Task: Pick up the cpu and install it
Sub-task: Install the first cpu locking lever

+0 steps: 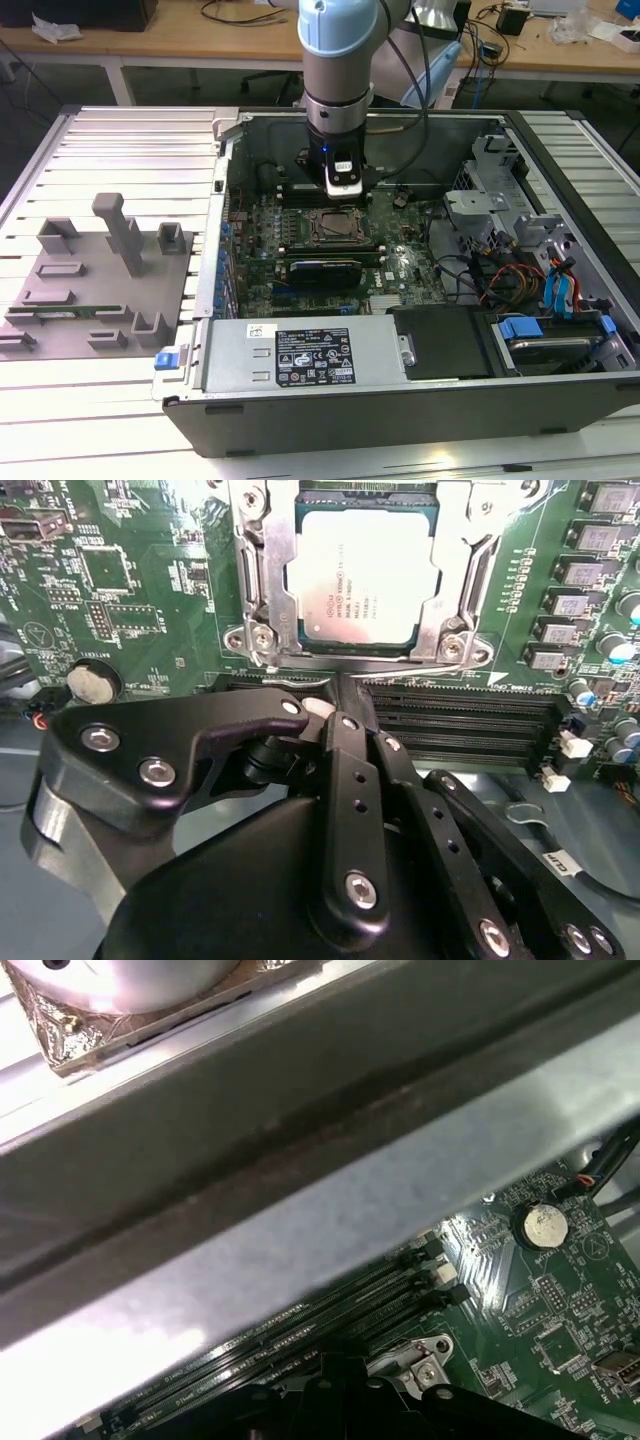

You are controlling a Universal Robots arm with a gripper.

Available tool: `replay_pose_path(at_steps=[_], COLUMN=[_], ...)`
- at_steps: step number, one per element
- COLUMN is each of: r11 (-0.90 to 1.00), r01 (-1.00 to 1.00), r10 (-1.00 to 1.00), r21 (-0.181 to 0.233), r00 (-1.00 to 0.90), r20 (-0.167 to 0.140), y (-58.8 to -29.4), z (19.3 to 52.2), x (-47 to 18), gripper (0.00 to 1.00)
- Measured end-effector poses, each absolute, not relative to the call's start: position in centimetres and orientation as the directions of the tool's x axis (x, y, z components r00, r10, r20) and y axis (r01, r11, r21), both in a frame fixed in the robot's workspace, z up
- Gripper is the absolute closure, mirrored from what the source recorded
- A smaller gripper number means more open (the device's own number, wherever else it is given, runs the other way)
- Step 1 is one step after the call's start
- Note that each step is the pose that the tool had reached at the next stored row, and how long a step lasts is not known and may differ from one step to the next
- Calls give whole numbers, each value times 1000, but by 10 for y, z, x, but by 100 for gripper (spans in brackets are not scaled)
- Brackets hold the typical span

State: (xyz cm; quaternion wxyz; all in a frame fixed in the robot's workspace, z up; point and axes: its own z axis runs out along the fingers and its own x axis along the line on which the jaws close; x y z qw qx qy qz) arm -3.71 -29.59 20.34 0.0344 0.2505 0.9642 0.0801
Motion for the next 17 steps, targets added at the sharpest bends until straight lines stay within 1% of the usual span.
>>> replay_pose_path(at_steps=[17], r11=[850], r01=[502], r10=[513], r21=[162], r00=[-858], r20=[-32], y=[-296], z=[200], x=[-35], gripper=[89])
